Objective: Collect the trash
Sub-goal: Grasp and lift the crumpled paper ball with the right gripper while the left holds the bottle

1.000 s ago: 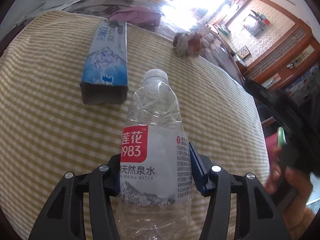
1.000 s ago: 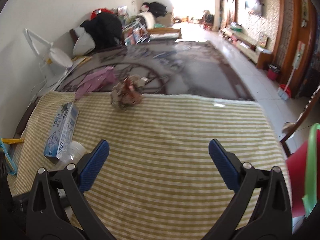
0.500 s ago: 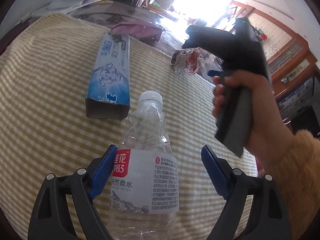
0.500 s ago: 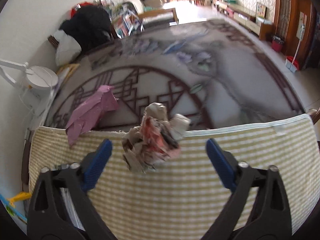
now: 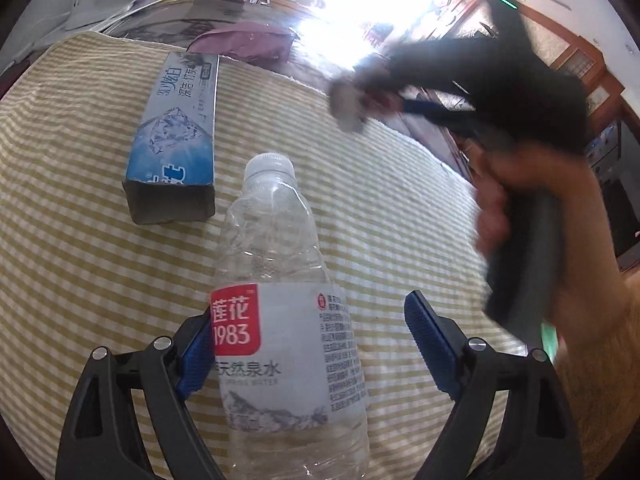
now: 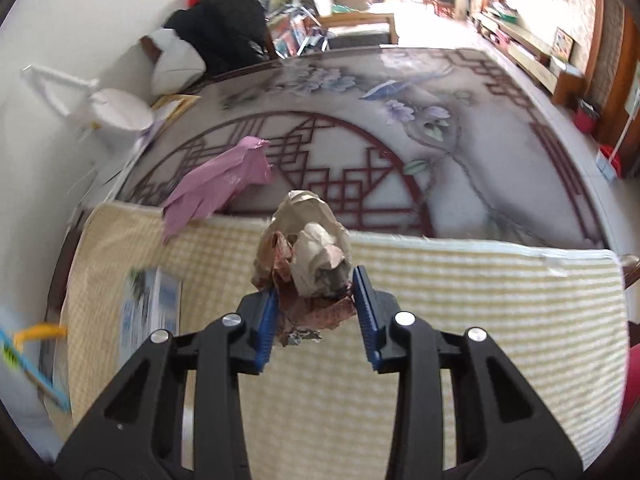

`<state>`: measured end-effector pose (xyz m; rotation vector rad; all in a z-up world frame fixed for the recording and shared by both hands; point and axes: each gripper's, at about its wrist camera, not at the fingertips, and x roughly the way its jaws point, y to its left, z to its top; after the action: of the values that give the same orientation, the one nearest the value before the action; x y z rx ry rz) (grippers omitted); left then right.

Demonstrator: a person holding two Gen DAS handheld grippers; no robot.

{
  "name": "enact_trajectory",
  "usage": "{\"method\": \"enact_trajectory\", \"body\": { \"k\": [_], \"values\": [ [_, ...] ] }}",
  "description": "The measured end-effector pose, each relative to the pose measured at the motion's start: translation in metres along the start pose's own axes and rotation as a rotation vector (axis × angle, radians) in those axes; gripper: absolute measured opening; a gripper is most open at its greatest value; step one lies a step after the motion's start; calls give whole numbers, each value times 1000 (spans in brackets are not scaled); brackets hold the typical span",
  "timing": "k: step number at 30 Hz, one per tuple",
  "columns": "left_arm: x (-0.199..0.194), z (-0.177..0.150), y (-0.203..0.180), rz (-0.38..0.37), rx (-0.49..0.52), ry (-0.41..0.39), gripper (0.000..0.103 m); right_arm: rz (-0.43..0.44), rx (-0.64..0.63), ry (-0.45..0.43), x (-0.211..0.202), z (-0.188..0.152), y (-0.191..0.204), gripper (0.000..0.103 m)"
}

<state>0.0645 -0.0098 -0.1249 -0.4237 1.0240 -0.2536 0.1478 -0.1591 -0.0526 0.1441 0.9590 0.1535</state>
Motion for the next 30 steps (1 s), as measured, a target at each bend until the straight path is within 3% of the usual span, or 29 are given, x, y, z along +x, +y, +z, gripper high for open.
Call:
{"method": "enact_trajectory", "body": {
  "k": [4,12,18,25,30],
  "values": [
    [-7,1,9,-19,-42,-26,83,-24,3,-19,-45,-31,-26,35],
    [-18,8,7,77,0,-105,83,-89,-45,-72,-107,-96,-55,35],
    [-24,8,6,128,28,-98,83,-41,39,-118,-118,-106,-71,35],
    [-23,3,14,232,59,-138,83,-18,61,-83,-106,-112,-71,36],
    [-21,-5,7,246,105,-118,81,-8,56,-77,-103,-113,-69,36]
  ]
}}
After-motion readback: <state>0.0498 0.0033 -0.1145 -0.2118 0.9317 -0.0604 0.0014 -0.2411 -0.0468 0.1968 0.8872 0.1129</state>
